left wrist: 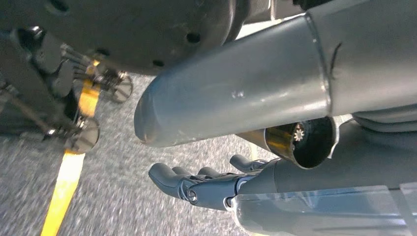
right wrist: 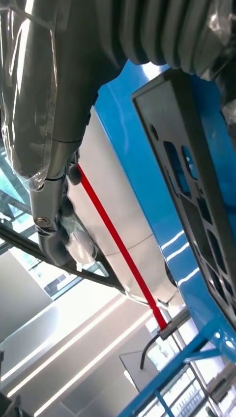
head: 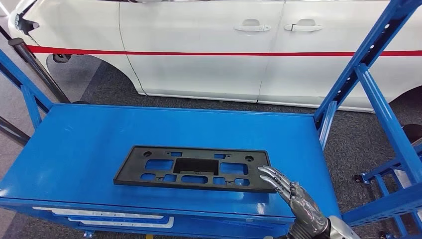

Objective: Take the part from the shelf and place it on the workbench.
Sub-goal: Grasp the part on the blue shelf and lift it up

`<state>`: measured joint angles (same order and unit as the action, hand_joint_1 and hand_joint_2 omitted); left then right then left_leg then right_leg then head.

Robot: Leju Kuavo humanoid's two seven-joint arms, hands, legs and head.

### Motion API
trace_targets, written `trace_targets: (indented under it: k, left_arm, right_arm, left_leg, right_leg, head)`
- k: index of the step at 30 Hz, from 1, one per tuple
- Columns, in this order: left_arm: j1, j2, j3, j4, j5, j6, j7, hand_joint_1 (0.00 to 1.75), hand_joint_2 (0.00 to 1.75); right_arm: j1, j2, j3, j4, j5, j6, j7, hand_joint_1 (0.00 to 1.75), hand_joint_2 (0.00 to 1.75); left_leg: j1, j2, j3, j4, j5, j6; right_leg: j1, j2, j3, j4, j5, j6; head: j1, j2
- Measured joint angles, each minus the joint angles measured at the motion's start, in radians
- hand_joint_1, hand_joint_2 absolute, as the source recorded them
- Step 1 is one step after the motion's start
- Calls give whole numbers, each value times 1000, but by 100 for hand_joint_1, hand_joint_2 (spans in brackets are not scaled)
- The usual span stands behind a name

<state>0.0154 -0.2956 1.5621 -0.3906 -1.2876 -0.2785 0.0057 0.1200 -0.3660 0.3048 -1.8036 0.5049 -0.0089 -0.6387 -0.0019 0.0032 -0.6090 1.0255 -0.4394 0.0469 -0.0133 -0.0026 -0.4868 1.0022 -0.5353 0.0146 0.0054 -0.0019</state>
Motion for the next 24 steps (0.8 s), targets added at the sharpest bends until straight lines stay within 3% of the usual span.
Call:
trace_targets:
  k: [2, 5, 7, 17, 20, 24]
  left_arm:
    - [1, 0, 0, 0, 0, 0, 0, 0, 0]
    - [1, 0, 0, 0, 0, 1, 0, 0, 0]
    - [2, 0, 0, 0, 0, 1, 0, 0, 0]
    - [2, -1, 0, 0, 3, 2, 1, 0, 0]
    - [2, -2, 0, 0, 8, 2, 1, 0, 0]
    - [2, -4, 0, 0, 9, 6, 1, 0, 0]
  right_arm:
    - [6, -1, 0, -4, 1, 0, 0, 0, 175]
    - [12, -1, 0, -6, 2, 0, 0, 0, 175]
    - [14, -1, 0, -7, 2, 0, 0, 0, 175]
    - [19, -1, 0, -12, 15, -1, 3, 0, 175]
    - [19, -1, 14, -10, 91, -30, 29, 0, 175]
    - [-13, 7, 101, 30, 246, -138, 97, 0, 175]
  left_leg:
    - [2, 0, 0, -3, 7, 3]
    - [6, 0, 1, -9, 22, -16]
    - [6, -1, 2, -12, 29, -21]
    - [7, -3, 0, -14, 33, -27]
    - [7, -3, -2, -14, 33, -28]
    - [6, -3, -4, -14, 34, -28]
  right_leg:
    - [4, 0, -1, 1, 3, -6]
    - [7, 0, -5, 3, 8, -13]
    - [7, 0, -8, 4, 10, -16]
    - [8, 0, -13, 5, 12, -18]
    - [8, 0, -15, 5, 11, -18]
    - [8, 0, -16, 5, 12, -18]
  head:
    - [0, 0]
    - [0, 0]
    - [0, 0]
    - [0, 0]
    - [0, 0]
    - [0, 0]
